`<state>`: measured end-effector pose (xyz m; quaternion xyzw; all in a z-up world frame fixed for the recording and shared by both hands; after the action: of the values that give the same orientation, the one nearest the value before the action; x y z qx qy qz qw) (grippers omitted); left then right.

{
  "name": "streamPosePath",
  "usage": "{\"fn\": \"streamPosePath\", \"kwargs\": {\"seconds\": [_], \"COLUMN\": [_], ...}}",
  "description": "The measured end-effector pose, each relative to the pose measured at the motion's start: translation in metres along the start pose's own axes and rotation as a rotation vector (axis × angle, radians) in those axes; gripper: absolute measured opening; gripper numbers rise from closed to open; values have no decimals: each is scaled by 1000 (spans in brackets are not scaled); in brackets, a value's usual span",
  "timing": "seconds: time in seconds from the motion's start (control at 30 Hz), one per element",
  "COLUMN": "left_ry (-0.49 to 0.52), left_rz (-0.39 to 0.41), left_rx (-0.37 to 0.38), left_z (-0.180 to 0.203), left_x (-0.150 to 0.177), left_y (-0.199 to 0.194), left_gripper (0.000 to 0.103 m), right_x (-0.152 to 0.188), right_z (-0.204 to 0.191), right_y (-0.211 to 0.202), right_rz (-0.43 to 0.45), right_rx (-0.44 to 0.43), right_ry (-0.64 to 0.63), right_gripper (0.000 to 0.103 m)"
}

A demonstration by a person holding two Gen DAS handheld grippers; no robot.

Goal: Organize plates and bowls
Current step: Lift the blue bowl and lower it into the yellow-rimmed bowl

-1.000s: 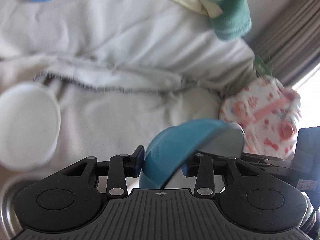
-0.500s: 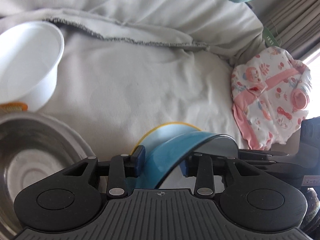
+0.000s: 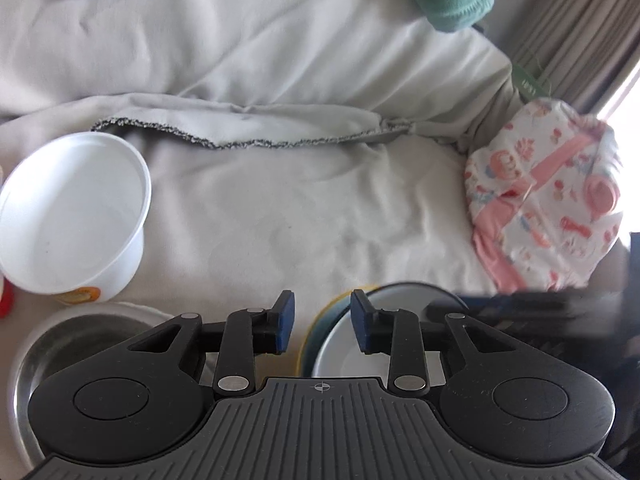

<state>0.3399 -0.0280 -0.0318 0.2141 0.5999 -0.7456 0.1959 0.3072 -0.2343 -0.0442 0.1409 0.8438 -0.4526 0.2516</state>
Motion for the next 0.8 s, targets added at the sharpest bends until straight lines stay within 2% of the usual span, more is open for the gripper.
{"fn": "streamPosePath", "kwargs": {"seconds": [0.1, 0.13, 0.17, 0.23, 0.3, 0.4, 0.5, 0.53, 0.63, 0.73, 0.8], "left_ry": [15, 22, 28, 40, 45, 47, 48, 51, 50, 1, -16], "left_rz": [-19, -25, -30, -44, -62, -101, -143, -156, -171, -202, -195], "left_rx": [-1, -6, -18, -55, -72, -51, -21, -5, -7, -15, -13], "left_z": [-1, -1, -1, 0, 1, 2, 4, 5, 6, 2, 1], "left_x": [6, 7, 9, 11, 13, 16, 19, 21, 25, 22, 20], "left_y": [3, 4, 5, 11, 18, 30, 44, 48, 54, 56, 56], "left_gripper": [34, 34, 34, 38, 39, 39, 37, 39, 38, 40, 41], "right_x": [4, 8, 12, 23, 31, 43, 52, 53, 54, 51, 47], "right_z": [-6, -7, -7, -2, 7, 21, 32, 33, 29, 25, 25], "right_y": [-16, -19, -20, -18, -9, 11, 27, 31, 36, 35, 35], "right_rz": [49, 57, 57, 48, 18, -28, -62, -70, -65, -55, -40], "right_rx": [65, 77, 77, 72, 60, 16, -94, -129, -112, -105, -119], "right_ry": [-62, -77, -81, -54, -4, 100, 207, 230, 196, 178, 171], "right_gripper": [35, 40, 48, 56, 56, 56, 55, 57, 57, 57, 57]}}
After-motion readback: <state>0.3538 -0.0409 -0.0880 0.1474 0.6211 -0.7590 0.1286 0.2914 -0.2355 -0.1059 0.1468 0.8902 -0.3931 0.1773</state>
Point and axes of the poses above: each gripper's, at about its wrist camera, not at the fingertips, and y roughly the way its jaws point, z to its right, x to its underside, the point moved 1 cm from there along y, roughly the way its jaws point, and after that the axes turned 12 degrees about -x, right-handed, at the moved point
